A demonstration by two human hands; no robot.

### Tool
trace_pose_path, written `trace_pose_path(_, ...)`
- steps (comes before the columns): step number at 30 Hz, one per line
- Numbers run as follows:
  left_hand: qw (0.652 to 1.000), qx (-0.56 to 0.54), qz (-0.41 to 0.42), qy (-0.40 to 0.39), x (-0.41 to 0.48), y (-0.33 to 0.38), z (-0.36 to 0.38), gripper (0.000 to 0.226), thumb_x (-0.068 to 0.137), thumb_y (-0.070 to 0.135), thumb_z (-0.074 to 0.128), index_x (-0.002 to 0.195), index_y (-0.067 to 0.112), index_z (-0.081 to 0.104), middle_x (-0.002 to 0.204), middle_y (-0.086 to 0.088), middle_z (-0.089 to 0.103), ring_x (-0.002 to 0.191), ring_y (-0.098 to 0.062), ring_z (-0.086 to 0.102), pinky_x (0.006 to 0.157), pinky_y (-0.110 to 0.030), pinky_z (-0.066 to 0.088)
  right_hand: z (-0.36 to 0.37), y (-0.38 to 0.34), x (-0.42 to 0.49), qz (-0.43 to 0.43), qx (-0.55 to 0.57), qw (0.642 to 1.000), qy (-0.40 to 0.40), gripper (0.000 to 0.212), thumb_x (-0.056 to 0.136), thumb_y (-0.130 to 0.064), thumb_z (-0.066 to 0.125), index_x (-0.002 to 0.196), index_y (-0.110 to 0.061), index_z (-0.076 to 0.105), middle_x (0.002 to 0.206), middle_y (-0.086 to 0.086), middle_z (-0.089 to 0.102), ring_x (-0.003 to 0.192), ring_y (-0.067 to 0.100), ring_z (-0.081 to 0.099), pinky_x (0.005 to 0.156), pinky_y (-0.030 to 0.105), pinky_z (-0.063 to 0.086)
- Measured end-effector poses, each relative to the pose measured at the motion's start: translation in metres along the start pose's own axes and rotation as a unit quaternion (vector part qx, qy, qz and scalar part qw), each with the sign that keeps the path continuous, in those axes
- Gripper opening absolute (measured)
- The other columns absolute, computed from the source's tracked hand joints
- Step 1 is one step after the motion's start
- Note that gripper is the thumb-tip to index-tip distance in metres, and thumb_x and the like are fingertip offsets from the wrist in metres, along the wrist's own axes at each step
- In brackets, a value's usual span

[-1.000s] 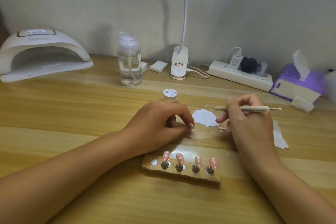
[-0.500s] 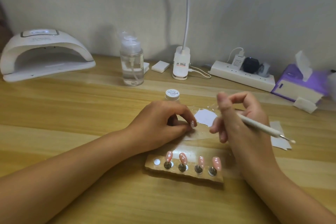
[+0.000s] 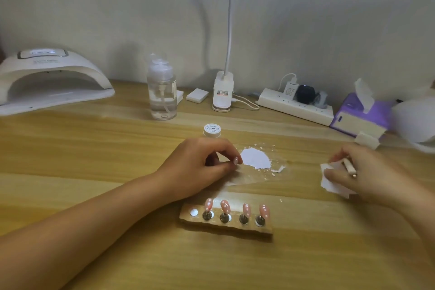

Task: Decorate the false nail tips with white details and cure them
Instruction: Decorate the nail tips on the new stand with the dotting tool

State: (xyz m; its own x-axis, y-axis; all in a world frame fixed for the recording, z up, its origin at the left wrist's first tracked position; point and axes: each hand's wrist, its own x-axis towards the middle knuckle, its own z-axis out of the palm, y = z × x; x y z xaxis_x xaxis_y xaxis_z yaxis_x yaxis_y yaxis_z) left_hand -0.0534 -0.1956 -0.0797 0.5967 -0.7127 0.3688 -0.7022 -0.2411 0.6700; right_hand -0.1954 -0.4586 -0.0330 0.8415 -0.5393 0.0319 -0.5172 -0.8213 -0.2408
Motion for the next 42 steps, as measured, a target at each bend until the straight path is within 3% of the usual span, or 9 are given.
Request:
trace_pose_path(5,1.000,-0.006,0.004,0.003,0.000,0.001,0.000,0.012,0.086,0.018,0.075,0.092,0.029,0.076,0.088,0.023,0.070,0.066,-0.011,0.062,0.062,-0.013,0.042,-0.009,0.004,-0.008,-0.028,0.009,0.994,0.102,0.022,0.091,-0.026,0.065,0.072,-0.037,0.059,0.081,-0.004,0.064,0.081,0.030,0.057,0.066,0.038,0.045)
trace_pose_path(11,1.000,-0.009,0.013,0.004,0.000,0.002,0.000,0.012,0.086,0.021,0.076,0.093,0.031,0.076,0.087,0.021,0.070,0.067,-0.011,0.062,0.063,-0.018,0.046,-0.007,-0.012,-0.008,-0.117,0.136,0.929,0.324,0.007,0.098,-0.018,0.055,0.095,-0.013,0.060,0.073,0.005,0.063,0.068,0.035,0.056,0.062,0.040,0.043)
trace_pose_path(15,0.999,-0.015,0.027,0.014,-0.001,0.002,-0.001,0.013,0.086,0.020,0.075,0.094,0.030,0.076,0.087,0.020,0.070,0.069,-0.011,0.065,0.065,-0.028,0.054,0.007,-0.053,-0.021,-0.164,0.310,0.894,0.279,0.010,0.096,-0.014,0.061,0.103,-0.019,0.055,0.082,-0.014,0.060,0.075,0.003,0.057,0.060,0.016,0.040)
trace_pose_path(18,0.998,0.001,0.058,0.016,-0.002,0.003,0.000,0.014,0.087,0.019,0.075,0.096,0.029,0.075,0.088,0.024,0.069,0.072,-0.006,0.065,0.064,-0.021,0.053,0.026,-0.076,-0.030,-0.227,0.340,0.875,0.259,0.022,0.093,-0.006,0.065,0.104,-0.020,0.052,0.076,-0.010,0.058,0.066,0.002,0.058,0.053,0.009,0.040)
trace_pose_path(21,0.997,0.015,0.077,0.026,-0.002,0.005,0.002,0.014,0.087,0.021,0.075,0.095,0.031,0.074,0.086,0.027,0.067,0.071,-0.003,0.063,0.063,-0.011,0.045,0.041,-0.086,-0.032,-0.253,0.357,0.867,0.239,0.030,0.090,-0.006,0.069,0.106,-0.024,0.053,0.080,-0.009,0.061,0.071,0.008,0.061,0.058,0.019,0.049)
trace_pose_path(24,0.996,0.008,0.081,0.033,-0.001,0.006,0.002,0.016,0.086,0.022,0.075,0.095,0.035,0.074,0.087,0.024,0.070,0.070,-0.004,0.064,0.063,-0.021,0.052,0.049,-0.091,-0.033,-0.280,0.364,0.861,0.218,0.029,0.086,-0.005,0.074,0.102,-0.024,0.058,0.088,-0.013,0.068,0.081,0.005,0.067,0.070,0.028,0.055)
trace_pose_path(32,0.994,-0.087,0.052,0.044,0.002,0.005,0.000,0.012,0.087,0.014,0.074,0.097,0.020,0.079,0.072,0.023,0.068,0.051,-0.002,0.047,0.052,-0.018,0.038,0.052,-0.091,-0.032,-0.345,0.341,0.854,0.189,0.031,0.076,0.005,0.080,0.097,-0.014,0.067,0.095,-0.018,0.072,0.094,-0.001,0.069,0.083,0.014,0.054)
trace_pose_path(37,0.990,-0.129,0.044,0.026,0.002,0.007,-0.003,0.013,0.090,0.017,0.071,0.100,0.018,0.079,0.063,0.023,0.063,0.050,-0.010,0.036,0.049,-0.023,0.030,0.050,-0.093,-0.034,-0.364,0.305,0.857,0.199,0.028,0.076,0.003,0.082,0.095,-0.014,0.070,0.096,-0.017,0.073,0.092,0.002,0.071,0.081,0.027,0.059)
trace_pose_path(42,0.992,-0.121,0.036,0.017,0.002,0.007,-0.004,0.013,0.090,0.019,0.070,0.100,0.020,0.078,0.059,0.027,0.059,0.050,-0.006,0.034,0.049,-0.017,0.030,0.048,-0.092,-0.034,-0.372,0.271,0.866,0.197,0.034,0.073,0.006,0.083,0.095,-0.016,0.069,0.092,-0.014,0.072,0.090,0.003,0.071,0.080,0.025,0.059)
